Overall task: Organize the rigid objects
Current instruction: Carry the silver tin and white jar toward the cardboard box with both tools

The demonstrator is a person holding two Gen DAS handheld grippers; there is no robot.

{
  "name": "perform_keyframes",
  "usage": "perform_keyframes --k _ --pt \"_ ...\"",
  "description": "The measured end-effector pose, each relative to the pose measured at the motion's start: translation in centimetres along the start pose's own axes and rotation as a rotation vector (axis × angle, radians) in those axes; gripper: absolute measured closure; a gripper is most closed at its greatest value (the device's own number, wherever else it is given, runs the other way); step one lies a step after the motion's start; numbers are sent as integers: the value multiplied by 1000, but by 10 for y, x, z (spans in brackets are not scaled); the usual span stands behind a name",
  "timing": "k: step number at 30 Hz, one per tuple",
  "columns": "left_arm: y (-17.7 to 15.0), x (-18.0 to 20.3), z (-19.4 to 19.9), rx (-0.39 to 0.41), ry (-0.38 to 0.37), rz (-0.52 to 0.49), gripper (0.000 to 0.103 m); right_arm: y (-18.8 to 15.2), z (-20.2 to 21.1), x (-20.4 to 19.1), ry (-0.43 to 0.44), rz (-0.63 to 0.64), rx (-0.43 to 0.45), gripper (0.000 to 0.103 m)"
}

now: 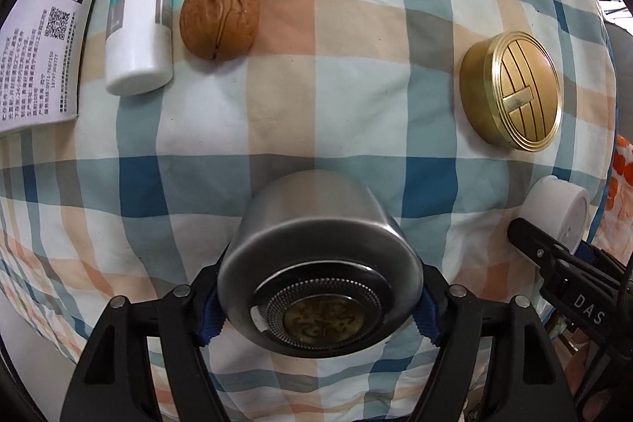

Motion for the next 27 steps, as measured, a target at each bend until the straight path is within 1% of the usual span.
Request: perform_keyframes --k 1,2,3,4,6,7,10,11,12,14,15,18,20,22,24,27 --pt "-4 -2 -2 6 1 0 30 2 -3 -2 3 -4 -2 32" --pt "-5 -4 0 17 4 3 33 4 -7 2 7 -7 -3 32" --pt "-1 -13 -9 27 6 4 34 5 -11 5 8 -12 -4 32" --pt "4 -7 -19 36 8 4 34 6 -12 5 9 -17 -3 33" --pt "-1 -7 -24 47 17 -4 34 3 -16 5 4 -23 -2 33" --pt "-8 -2 -24 55 24 -11 34 2 -18 5 1 -25 -1 33" --pt "-20 -3 -31 73 35 -28 34 0 -21 3 -23 2 3 34" --pt "-25 -3 -35 80 35 -30 34 -1 -22 -2 -24 8 4 34" --pt "-31 -4 -37 86 35 -36 34 -5 -13 -11 -24 15 3 34" --pt "-42 -3 -42 97 33 -42 34 -13 -10 -17 -16 24 4 34" --pt "-51 -5 -41 102 32 -46 34 -12 -6 -23 -14 30 4 34" --pt "-70 -11 -44 125 35 -50 34 -39 -4 -21 -6 52 12 34" --pt "-84 -9 -45 143 38 -53 34 -55 5 -19 -1 65 20 34" --pt "-96 -10 -41 168 47 -63 34 -65 8 -27 0 75 28 34" --pt "-105 -12 -39 188 51 -67 34 -70 7 -27 8 80 36 34" --pt "-124 -12 -34 216 39 -66 34 -87 17 -36 27 93 53 34"
Point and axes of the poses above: each gripper's, at about its wrist camera, not at the fingertips, and z roughly against the way its jaws point, x to its right, y to its top, the point moved 8 cm from there along -z, roughly the way its jaws point, and after that the axes turned 2 degrees about -x, right-handed, at the moved point
